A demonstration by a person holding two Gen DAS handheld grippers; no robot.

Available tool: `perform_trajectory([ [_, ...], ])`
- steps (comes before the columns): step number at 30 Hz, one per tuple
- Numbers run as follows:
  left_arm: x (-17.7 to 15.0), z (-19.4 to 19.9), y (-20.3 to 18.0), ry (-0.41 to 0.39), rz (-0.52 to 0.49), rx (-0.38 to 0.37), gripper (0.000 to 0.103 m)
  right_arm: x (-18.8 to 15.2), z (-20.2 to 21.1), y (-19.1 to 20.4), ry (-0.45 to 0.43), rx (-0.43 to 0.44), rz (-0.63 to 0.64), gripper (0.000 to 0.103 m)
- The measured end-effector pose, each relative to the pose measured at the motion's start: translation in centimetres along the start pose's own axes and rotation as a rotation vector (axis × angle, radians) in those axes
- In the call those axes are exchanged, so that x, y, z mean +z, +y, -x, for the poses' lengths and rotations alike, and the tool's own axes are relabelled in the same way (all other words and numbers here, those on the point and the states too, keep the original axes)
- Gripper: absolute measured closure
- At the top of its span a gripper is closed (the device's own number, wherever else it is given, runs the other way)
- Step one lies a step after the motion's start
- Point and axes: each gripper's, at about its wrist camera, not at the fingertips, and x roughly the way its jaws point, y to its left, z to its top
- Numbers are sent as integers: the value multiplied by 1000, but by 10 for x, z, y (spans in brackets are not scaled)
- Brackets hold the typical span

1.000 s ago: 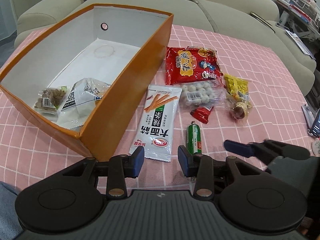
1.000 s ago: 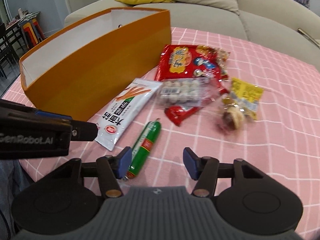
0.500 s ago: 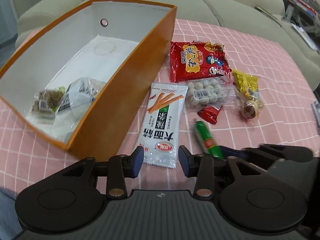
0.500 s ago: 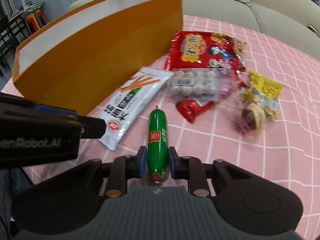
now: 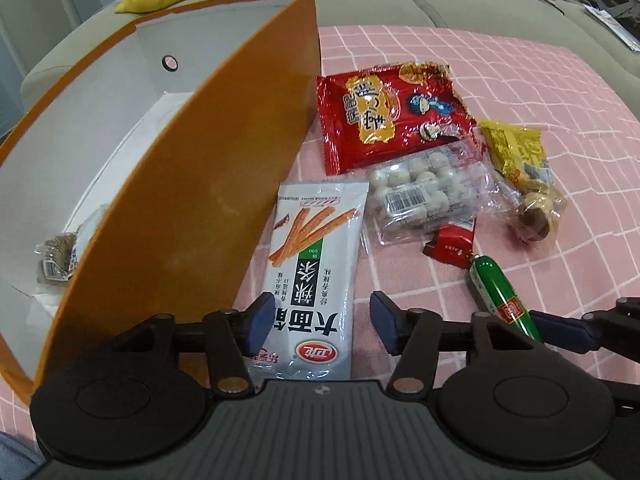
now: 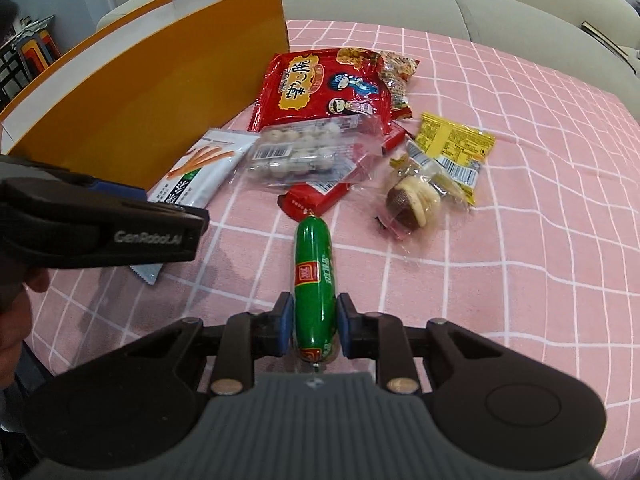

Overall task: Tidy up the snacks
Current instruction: 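Grasp the green sausage with the right tool while the left tool grasps the breadstick packet, then lift the sausage with the right tool while the left tool lifts the breadstick packet toward the box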

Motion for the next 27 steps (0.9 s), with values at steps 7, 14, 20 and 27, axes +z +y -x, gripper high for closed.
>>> perform_trajectory([
  [7,-3,4,2,-20,-24,-44,85,0,0,-1,-7,23,-18,75],
  [14,-9,12,-1,-24,-52,-63,98,0,-1,-1,-7,22,-14,83],
  [20,-17,23,-6,-6,-79,-98,101,-2,3,-2,0,29,-16,83],
  [27,-27,38,-21,90,-141,-216,101,-10,13,-5,26,8,-24,83],
])
